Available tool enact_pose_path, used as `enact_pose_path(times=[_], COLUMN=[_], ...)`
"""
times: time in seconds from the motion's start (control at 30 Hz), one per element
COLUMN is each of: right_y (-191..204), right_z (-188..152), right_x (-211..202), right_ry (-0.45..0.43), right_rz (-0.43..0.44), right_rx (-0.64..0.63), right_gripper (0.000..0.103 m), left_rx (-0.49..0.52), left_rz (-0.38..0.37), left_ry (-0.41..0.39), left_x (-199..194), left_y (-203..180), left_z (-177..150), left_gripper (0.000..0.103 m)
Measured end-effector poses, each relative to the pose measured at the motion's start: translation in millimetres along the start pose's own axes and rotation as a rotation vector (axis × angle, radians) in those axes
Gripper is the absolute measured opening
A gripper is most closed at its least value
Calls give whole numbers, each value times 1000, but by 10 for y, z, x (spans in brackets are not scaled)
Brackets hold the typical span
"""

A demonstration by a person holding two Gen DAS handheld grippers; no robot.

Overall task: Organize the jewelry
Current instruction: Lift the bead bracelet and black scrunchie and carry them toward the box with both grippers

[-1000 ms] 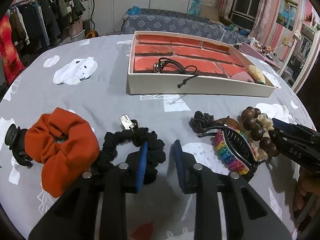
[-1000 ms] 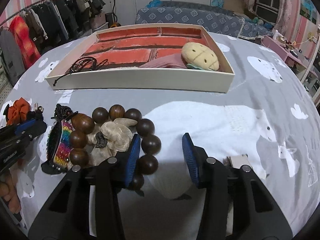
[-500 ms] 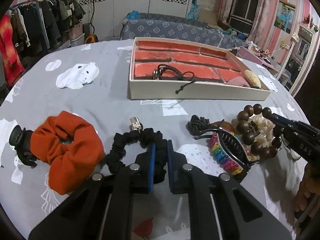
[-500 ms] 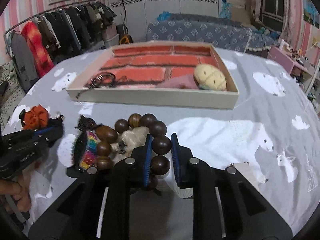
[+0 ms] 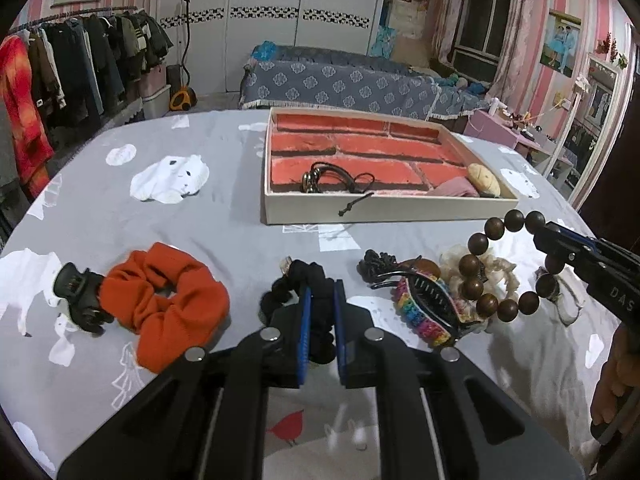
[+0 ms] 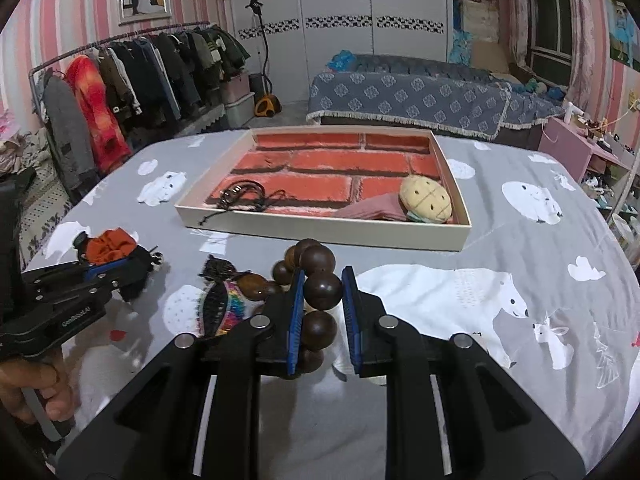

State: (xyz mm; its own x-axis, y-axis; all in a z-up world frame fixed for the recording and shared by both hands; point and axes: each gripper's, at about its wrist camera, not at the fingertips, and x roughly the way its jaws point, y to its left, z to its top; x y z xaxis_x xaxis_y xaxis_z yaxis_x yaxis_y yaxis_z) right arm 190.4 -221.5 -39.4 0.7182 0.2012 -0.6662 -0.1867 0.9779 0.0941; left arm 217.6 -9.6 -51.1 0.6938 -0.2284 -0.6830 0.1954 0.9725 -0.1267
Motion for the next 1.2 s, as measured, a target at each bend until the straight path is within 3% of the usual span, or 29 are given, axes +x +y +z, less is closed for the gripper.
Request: enact_pose_path(times=[0.4, 1.2], right_y=[128, 105], right_z=[38, -220], right_x=[-531, -1617], right_ry=[-94, -238], right_rz=[20, -32], right_rx=[-16, 3], right_gripper=[19, 19], left_rx=[13, 39], left_rz=[8, 28], left_ry=[-86, -226], left_x=[-531, -1494], left_y=[-108, -371], left_z=[44, -174], left_gripper=[10, 10])
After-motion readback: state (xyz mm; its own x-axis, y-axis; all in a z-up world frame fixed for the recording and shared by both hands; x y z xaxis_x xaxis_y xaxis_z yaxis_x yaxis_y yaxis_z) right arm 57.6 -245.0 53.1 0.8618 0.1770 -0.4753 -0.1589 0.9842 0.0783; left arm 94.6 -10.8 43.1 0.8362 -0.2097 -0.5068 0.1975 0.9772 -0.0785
